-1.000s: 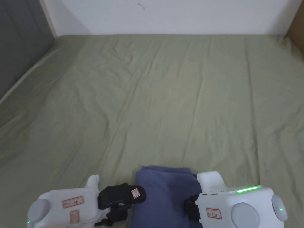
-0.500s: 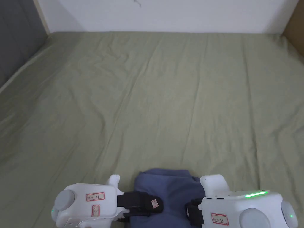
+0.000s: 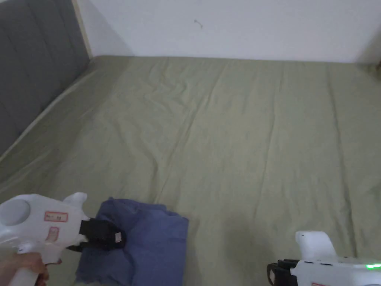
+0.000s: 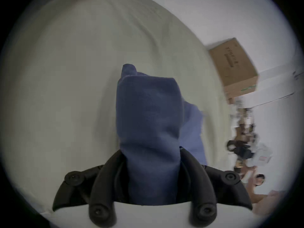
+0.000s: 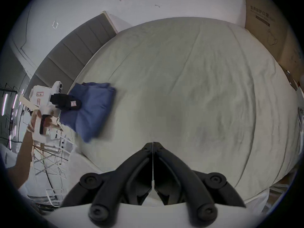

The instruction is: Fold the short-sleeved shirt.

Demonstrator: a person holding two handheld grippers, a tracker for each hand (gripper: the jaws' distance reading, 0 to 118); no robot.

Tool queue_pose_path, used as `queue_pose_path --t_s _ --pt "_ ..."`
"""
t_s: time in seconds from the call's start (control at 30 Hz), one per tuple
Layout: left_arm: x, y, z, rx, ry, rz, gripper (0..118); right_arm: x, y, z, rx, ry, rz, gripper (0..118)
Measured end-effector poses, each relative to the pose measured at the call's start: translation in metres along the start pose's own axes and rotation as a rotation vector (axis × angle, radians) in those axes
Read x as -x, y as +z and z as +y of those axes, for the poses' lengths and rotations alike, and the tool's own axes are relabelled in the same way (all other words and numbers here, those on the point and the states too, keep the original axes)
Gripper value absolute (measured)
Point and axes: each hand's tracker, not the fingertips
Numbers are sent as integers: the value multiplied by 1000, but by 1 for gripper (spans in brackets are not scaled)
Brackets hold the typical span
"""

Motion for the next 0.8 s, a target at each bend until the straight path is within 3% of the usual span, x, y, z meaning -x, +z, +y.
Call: queue_pose_path --t_s 0.17,0.2,0.37,0.5,0.53,0.63,0.67,0.7,0.77,0.8 --pt "36 31 34 24 -153 571 34 0 -4 -2 12 -13 -18 0" --pt "43 30 37 48 -168 633 34 0 -4 -2 15 -13 -18 0" --pt "69 40 44 20 -131 672 38 -2 -11 -6 40 -11 -18 0" --pt "70 42 40 0 -177 796 103 -6 -11 -8 42 -20 -14 0" --pt "69 47 39 -8 -161 778 110 -7 -11 -9 41 -21 -13 0" --pt "75 65 41 -107 -73 688 110 -12 -8 -12 40 -28 -10 0" --pt "70 72 38 -142 -51 649 105 -14 -8 -13 41 -32 -9 0" --pt "63 77 35 -168 -38 591 85 -15 -7 -14 40 -34 -7 0" --pt "24 86 17 -206 -16 470 20 -20 -6 -17 36 -46 -4 0" --pt "15 86 12 -236 1 432 2 -23 -5 -19 34 -51 5 0"
